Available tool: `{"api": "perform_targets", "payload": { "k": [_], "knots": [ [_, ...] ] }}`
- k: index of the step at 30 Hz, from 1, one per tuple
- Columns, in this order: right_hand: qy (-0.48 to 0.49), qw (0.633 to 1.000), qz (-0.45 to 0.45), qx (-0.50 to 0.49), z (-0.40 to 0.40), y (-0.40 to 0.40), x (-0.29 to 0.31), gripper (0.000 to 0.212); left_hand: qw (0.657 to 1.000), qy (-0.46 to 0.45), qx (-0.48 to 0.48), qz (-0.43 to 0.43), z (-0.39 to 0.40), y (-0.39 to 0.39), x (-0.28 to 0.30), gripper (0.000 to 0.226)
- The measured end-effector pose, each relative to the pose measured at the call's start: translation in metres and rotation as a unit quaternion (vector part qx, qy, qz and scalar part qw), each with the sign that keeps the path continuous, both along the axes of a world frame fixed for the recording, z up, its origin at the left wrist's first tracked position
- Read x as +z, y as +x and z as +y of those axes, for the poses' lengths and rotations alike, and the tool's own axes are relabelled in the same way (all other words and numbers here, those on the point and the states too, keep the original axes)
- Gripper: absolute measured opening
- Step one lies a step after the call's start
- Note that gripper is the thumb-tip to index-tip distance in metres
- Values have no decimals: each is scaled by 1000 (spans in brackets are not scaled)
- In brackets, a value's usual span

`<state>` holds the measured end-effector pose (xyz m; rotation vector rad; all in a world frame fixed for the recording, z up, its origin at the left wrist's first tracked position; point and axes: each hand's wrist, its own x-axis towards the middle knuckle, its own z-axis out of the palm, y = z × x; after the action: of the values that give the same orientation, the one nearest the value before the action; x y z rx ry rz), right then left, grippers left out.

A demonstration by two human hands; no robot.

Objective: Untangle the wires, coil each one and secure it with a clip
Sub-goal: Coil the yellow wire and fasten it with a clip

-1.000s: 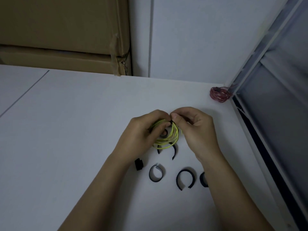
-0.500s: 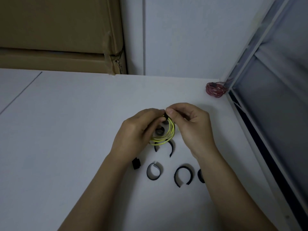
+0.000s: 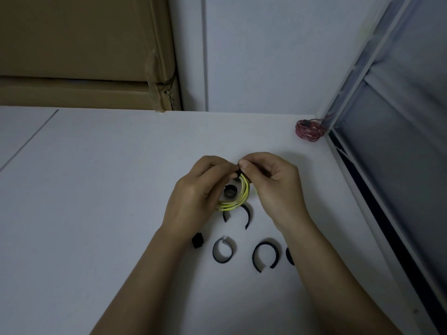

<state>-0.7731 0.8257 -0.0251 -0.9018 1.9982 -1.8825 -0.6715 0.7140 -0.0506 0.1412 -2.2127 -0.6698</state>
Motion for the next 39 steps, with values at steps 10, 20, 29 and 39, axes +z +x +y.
{"api": "perform_targets", "payload": {
  "k": [10, 20, 29, 39],
  "knots": [
    [40, 994, 95, -25, -1, 4, -7, 22, 996, 53, -5, -74, 2, -2, 4, 19],
    [-5, 988, 152, 16, -4, 5, -10, 17, 988, 140, 52, -28, 3, -1, 9, 6],
    [6, 962, 262, 77, -2, 1, -13, 22, 968, 247, 42, -10, 0, 2, 13, 11],
    [-40, 996, 52, 66, -2, 9, -4, 35, 968, 249, 8, 41, 3, 1, 15, 11]
  ]
}}
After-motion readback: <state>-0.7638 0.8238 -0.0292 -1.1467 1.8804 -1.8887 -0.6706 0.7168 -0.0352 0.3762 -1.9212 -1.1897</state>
